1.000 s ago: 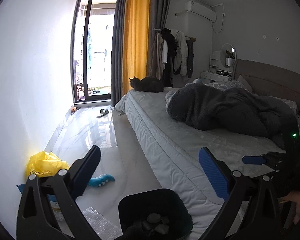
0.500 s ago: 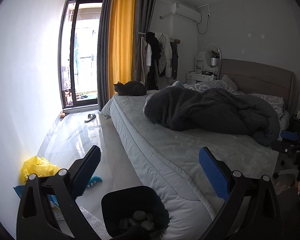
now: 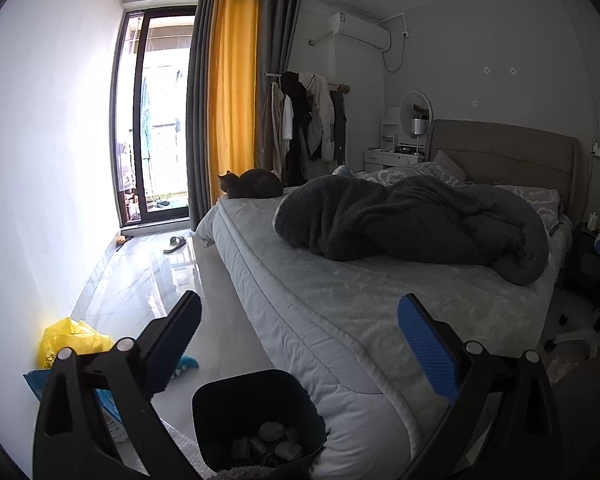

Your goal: Collect trash

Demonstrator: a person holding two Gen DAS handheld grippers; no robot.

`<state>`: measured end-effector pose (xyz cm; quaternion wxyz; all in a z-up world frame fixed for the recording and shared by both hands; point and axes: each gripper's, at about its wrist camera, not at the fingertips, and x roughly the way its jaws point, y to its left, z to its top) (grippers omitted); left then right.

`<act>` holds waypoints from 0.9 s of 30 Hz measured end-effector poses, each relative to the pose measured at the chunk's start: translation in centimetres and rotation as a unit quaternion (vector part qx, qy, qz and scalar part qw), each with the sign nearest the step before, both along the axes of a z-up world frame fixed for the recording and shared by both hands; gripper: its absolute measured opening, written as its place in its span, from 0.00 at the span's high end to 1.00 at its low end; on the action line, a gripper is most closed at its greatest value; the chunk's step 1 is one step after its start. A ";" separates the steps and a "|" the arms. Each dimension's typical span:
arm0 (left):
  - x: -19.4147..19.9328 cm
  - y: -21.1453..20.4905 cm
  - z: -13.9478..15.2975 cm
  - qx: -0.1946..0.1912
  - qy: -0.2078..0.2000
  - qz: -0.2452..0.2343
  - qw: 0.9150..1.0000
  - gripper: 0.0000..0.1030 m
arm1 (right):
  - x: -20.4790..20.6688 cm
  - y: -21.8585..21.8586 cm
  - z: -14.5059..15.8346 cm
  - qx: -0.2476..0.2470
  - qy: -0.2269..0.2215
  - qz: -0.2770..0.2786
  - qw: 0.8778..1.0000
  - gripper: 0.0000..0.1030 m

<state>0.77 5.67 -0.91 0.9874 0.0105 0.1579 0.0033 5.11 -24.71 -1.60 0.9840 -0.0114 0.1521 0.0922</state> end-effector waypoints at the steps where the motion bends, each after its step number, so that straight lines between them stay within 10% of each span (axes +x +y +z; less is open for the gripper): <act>1: 0.1 -0.1 0.0 0.003 0.000 0.001 1.000 0.03 | -0.4 -0.1 0.0 0.000 -0.002 0.002 1.000 0.03; 27: -0.1 -0.7 0.0 0.014 0.001 0.005 1.000 0.03 | -0.5 -0.4 -0.1 0.021 0.001 0.031 0.999 0.03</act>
